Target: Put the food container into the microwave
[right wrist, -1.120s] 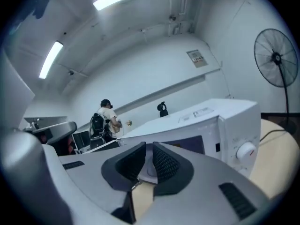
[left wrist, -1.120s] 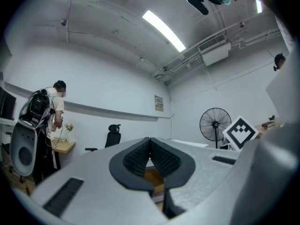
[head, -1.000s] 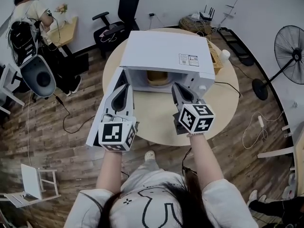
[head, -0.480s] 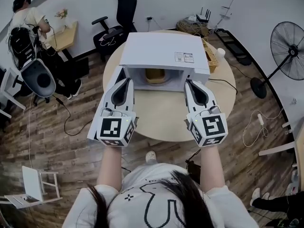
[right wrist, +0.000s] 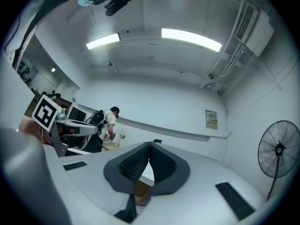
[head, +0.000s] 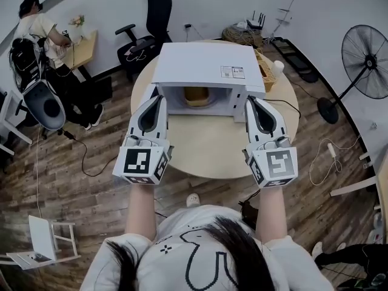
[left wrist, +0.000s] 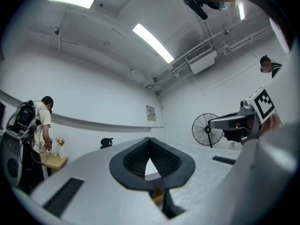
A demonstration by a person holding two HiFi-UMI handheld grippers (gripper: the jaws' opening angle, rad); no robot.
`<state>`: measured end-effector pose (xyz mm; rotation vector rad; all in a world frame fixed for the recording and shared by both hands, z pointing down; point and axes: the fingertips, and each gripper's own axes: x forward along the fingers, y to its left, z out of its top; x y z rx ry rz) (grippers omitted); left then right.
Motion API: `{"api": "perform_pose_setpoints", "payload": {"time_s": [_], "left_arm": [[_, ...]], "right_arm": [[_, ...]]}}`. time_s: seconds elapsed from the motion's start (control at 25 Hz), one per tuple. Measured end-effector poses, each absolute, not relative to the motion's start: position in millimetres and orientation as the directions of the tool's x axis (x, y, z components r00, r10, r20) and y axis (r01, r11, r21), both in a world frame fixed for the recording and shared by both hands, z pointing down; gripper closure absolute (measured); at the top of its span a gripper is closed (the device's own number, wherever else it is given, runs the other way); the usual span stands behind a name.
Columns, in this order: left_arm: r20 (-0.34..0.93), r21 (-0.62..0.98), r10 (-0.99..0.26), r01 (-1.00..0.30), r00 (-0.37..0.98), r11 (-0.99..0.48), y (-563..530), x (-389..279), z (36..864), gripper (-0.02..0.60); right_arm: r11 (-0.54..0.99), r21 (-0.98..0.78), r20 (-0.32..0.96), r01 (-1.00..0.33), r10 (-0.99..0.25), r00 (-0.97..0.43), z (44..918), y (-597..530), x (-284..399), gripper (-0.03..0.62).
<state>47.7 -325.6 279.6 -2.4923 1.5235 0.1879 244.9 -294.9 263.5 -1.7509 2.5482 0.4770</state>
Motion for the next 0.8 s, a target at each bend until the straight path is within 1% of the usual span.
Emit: {"api": "perform_pose_setpoints", "payload": {"time_s": [0.8], "left_arm": [[-0.238,-0.164,-0.843,-0.876,0.482,-0.454,-325.0,50.8,268.0,0.572]], "right_arm": [[0.29,0.268,-0.16,-0.919,-0.927,-0.34,272.8,-296.3,242.6,0.565]]}}
